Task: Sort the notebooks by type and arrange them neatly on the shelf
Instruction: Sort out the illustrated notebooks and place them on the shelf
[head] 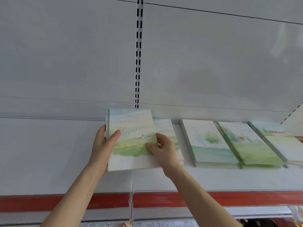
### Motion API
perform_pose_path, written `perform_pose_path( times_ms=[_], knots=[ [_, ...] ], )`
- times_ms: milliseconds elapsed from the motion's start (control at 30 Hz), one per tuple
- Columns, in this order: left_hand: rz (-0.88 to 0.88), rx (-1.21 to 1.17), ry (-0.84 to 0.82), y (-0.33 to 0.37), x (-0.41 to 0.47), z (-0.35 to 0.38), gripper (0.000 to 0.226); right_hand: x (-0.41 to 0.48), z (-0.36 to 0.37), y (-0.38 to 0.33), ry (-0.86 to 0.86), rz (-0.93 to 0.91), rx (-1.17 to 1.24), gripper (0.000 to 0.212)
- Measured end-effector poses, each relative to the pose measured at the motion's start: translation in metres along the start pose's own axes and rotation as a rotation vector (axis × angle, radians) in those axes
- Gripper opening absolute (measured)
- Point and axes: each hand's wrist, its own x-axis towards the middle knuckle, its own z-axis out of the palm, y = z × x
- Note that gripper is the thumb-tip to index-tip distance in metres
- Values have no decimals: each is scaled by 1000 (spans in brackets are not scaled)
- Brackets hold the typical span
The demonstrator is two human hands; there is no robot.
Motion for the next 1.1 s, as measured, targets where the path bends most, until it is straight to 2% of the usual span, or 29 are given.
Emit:
perform_pose_path(
  times_ms=[200, 333, 433, 500, 567, 667, 867, 1100],
  knots=[
    [46, 139, -29, -15, 12, 1, 28, -11, -2, 0, 150, 71, -26, 39],
    [37, 137, -38, -26, 20, 25, 36, -10, -25, -7, 207, 34, -72, 26],
    [56, 190, -73, -32, 25, 49, 29, 1, -44, -10, 233, 14, -90, 25],
    [59, 307, -114, -44, 32, 58, 23, 7, -52, -6, 259, 41, -122, 26],
    [64, 496, -160, -55, 37, 62, 23, 10, -56, 2, 256, 81, -192, 24],
    [81, 660, -169, -66, 39, 64, 41, 13, -55, 15, 220, 121, -269, 33],
    [73, 702, -138, -67, 39, 66, 45, 18, -52, 24, 161, 146, -295, 42],
    [49, 856, -77, -65, 36, 74, 52, 19, -57, 23, 131, 127, -316, 31]
  ],
)
